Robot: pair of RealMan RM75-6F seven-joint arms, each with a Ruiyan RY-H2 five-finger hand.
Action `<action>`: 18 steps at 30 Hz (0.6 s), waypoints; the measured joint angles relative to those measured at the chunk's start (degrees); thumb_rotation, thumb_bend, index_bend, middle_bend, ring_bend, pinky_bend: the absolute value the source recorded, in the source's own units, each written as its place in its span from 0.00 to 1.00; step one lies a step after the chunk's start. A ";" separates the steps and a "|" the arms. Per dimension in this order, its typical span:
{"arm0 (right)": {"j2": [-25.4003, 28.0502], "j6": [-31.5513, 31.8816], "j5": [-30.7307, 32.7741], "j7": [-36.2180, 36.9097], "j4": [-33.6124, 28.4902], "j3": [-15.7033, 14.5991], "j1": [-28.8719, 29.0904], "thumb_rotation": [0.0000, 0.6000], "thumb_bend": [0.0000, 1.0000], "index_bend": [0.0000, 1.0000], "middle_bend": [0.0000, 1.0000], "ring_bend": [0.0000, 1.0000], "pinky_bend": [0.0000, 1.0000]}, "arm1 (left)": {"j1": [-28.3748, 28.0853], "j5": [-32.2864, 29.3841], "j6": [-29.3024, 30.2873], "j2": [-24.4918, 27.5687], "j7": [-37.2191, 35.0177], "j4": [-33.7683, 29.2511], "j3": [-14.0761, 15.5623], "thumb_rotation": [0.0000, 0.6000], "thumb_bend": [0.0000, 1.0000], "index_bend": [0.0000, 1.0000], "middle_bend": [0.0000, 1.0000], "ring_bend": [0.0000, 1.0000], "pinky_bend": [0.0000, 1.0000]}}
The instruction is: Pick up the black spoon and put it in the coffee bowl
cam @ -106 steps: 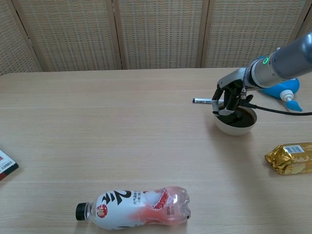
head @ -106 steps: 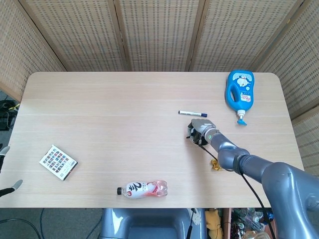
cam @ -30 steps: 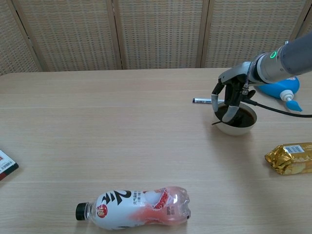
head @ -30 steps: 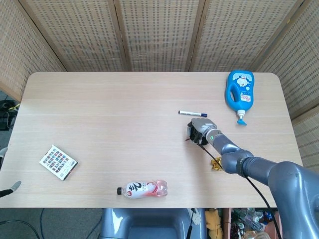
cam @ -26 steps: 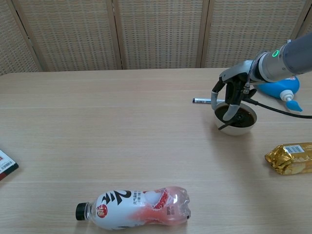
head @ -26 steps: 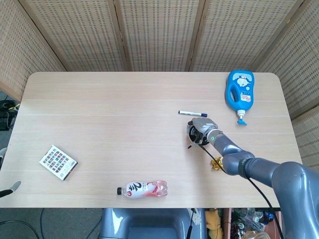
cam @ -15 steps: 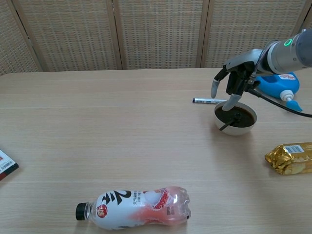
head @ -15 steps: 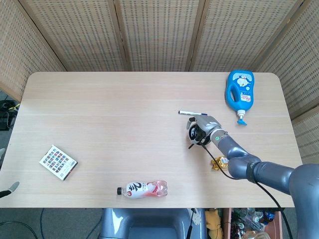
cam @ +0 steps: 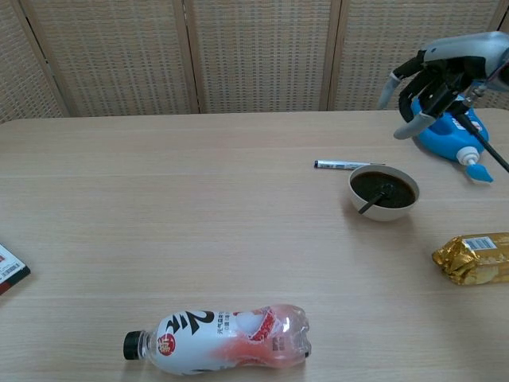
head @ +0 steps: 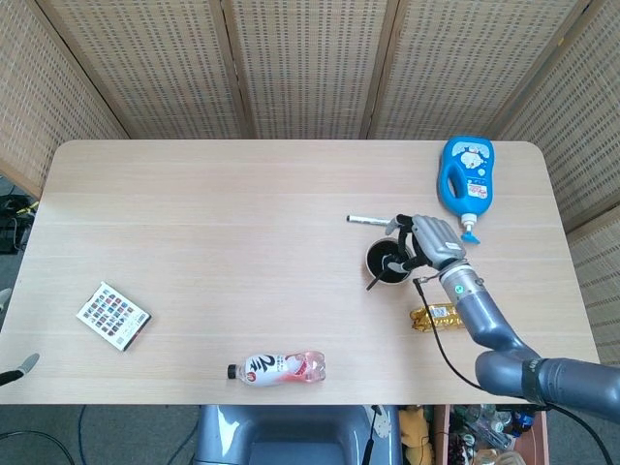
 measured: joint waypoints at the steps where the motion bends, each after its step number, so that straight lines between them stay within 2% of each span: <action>1: 0.16 2.42 -0.69 -0.78 -0.91 0.12 -1.15 1.00 0.18 0.42 0.58 0.64 0.83 | -0.01 0.00 0.01 0.03 0.08 -0.11 -0.03 1.00 0.18 0.00 0.00 0.00 0.00; 7: -0.54 14.97 -4.78 -6.14 -3.60 0.30 -6.62 1.00 0.21 0.43 0.47 0.47 0.70 | 0.19 -0.02 0.45 0.15 0.48 -0.48 -0.10 1.00 0.18 0.00 0.00 0.00 0.00; 11: -1.58 23.51 -9.77 -10.31 -4.97 -0.02 -11.35 1.00 0.21 0.38 0.35 0.32 0.51 | 0.28 0.19 0.75 0.01 0.55 -0.58 -0.10 1.00 0.18 0.00 0.00 0.00 0.00; 18: -2.52 33.09 -19.17 -15.31 -6.19 -2.26 -19.55 1.00 0.21 0.31 0.21 0.13 0.22 | 0.35 0.63 1.48 -0.34 0.78 -0.40 -0.26 1.00 0.18 0.00 0.00 0.00 0.00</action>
